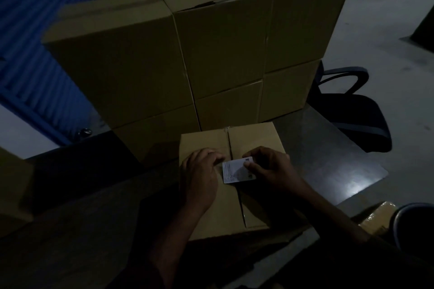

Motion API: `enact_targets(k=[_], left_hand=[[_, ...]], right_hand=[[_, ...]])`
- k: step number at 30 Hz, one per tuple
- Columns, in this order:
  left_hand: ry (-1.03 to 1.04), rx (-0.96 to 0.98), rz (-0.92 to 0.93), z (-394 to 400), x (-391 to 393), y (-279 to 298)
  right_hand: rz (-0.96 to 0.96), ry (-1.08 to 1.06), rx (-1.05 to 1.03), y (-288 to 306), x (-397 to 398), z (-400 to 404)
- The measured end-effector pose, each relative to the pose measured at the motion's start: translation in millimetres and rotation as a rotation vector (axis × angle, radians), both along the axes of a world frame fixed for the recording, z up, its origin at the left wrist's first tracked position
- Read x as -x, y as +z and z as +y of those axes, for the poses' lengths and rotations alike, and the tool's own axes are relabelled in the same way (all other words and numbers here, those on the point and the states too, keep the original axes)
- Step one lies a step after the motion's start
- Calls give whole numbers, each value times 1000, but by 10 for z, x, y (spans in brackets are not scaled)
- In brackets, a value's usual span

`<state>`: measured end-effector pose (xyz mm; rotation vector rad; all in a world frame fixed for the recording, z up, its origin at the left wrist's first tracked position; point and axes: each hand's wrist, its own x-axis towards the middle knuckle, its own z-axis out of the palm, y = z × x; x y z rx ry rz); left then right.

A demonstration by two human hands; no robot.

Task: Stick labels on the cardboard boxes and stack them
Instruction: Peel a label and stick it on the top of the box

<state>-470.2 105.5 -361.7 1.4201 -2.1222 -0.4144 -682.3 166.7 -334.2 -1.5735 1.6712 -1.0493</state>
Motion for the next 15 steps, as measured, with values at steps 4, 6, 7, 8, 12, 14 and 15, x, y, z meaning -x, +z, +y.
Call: enact_targets(k=[4,6,7,8,12,14,15], left_hand=[[-9,-3,43,5,-1,17],[-4,-13,57,9,0,34],[1,-17,59,5,-3,30],[3,-21,63,4,-8,27],[-9,-14,91,0,-20,14],[-8,-22,102,2,-20,18],[-6,-28,102,7,-21,25]], right_hand=[[-53,1,1,-5,1,16],[-65,4,3,-5,0,26],[-96,9,-4,-3,-5,30],[-148,17,-12,2,-16,34],[-253,23,-10,6,-42,37],[-250,26,-8,12,-34,47],[-238,21,-9,8,-30,52]])
